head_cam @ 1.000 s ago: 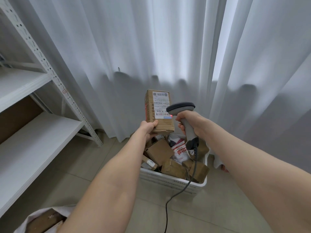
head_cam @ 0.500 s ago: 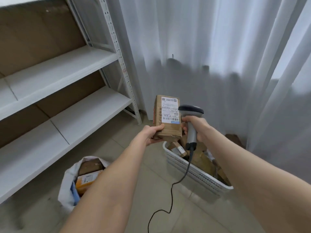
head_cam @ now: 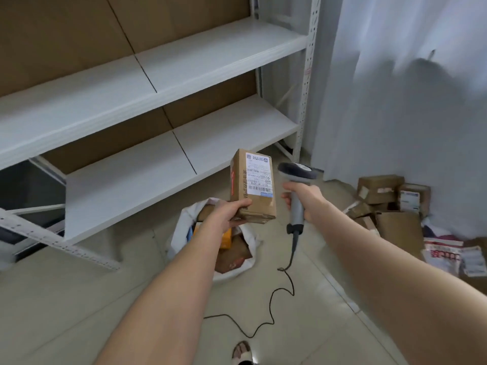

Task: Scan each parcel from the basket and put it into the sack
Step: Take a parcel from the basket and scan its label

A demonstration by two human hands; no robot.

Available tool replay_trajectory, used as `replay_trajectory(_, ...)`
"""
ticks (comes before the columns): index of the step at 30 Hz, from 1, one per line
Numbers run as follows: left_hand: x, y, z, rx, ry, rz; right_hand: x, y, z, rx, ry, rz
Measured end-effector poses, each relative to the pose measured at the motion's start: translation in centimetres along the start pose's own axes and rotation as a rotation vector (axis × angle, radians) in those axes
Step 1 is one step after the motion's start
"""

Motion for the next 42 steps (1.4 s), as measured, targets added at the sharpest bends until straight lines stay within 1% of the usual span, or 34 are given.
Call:
replay_trajectory(5, 8.4, 1.6, 9.3, -0.020, -0.126, 0.051, 2.4, -4.1, -10.9, -0.019, 0.005, -0.072)
replay_trajectory(9, 15.0, 4.7, 12.4, -0.002, -0.172, 0.097, 6.0, -8.0, -17.0, -0.011, 0.021, -0.123)
replay_trajectory(16, 25.3, 12.8, 12.3, 0.035, -0.255, 0.217, 16.4, -16.4, -22.6, -0.029, 0.036, -0.203)
replay_trajectory(23, 33.6, 20.7, 9.5, 0.048, -0.320, 0.331, 27.6, -25.0, -24.4, -0.123, 0.027, -0.283)
replay_trajectory(26, 36.9, 23.9, 8.0, 0.077, -0.337, 0.348, 31.3, -28.3, -25.1, -0.162, 0.031, -0.310)
replay_trajectory(31, 43.1, 27.8, 6.1, 0.212, -0.381, 0.276, 37.4, -34.0, -27.7, -0.178, 0.051, -0.280)
replay_trajectory(35, 48.2, 28.5, 5.0, 0.358, -0.428, 0.101, 41.7, -37.8, -29.2, -0.173, 0.025, -0.276)
replay_trajectory(37, 50.3, 29.0, 4.6, 0.370, -0.446, 0.054, 43.4, -39.7, -29.6, -0.193, 0.011, -0.294)
replay_trajectory(39, 52.0, 29.9, 3.8, 0.389, -0.410, 0.023, 45.4, -41.6, -30.0, -0.193, -0.001, -0.293)
replay_trajectory(42, 53.7, 31.4, 2.6, 0.453, -0.326, -0.023, 50.0, -44.9, -30.5, -0.196, -0.006, -0.227)
Point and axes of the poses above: each hand's wrist, its own x-axis towards the middle knuckle, its own z-axis out of the back of the hand, y = z × x, the point moved 10 cm from there along x, towards the middle knuckle, and after that the axes turned 12 degrees about -y, right-handed, at the moved point
